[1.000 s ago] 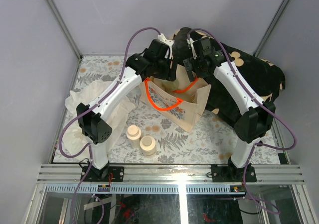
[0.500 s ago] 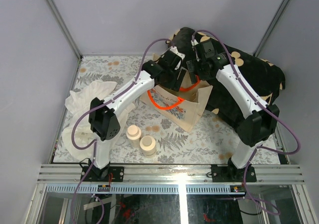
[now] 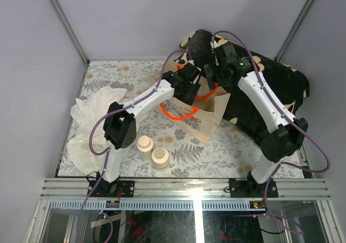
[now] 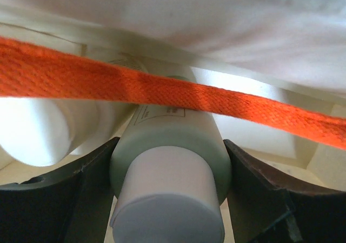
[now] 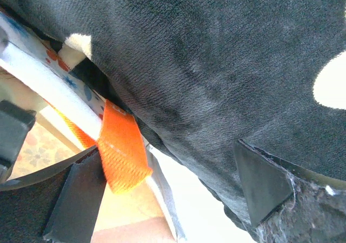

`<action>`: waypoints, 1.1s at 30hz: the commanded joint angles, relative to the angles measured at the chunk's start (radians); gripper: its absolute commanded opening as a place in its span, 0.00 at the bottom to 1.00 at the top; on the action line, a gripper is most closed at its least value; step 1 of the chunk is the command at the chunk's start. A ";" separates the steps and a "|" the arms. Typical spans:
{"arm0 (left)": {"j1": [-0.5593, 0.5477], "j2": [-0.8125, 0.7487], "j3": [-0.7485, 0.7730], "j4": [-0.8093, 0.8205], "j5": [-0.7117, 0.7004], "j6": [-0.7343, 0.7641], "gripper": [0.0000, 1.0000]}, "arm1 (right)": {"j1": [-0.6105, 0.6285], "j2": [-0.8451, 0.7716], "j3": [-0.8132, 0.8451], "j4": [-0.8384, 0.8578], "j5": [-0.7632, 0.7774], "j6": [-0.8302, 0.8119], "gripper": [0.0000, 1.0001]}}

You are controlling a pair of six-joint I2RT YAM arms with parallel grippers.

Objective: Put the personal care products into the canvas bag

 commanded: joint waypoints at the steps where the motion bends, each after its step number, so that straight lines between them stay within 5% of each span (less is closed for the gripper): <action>1: 0.026 0.010 -0.007 0.090 -0.094 0.015 0.00 | -0.003 -0.044 0.021 -0.012 0.037 0.008 0.99; 5: 0.032 0.023 -0.012 0.087 -0.082 0.009 0.12 | -0.002 -0.044 0.020 -0.015 0.044 0.005 0.99; 19: 0.042 -0.070 0.013 0.139 0.039 0.009 0.98 | -0.003 -0.039 0.008 -0.001 0.043 -0.002 0.99; 26: 0.041 -0.197 0.046 0.154 0.082 -0.014 1.00 | -0.002 -0.014 0.024 0.011 0.015 -0.015 0.99; 33: 0.041 -0.511 -0.122 0.067 -0.057 -0.108 1.00 | -0.002 0.024 0.054 0.017 0.008 -0.040 0.99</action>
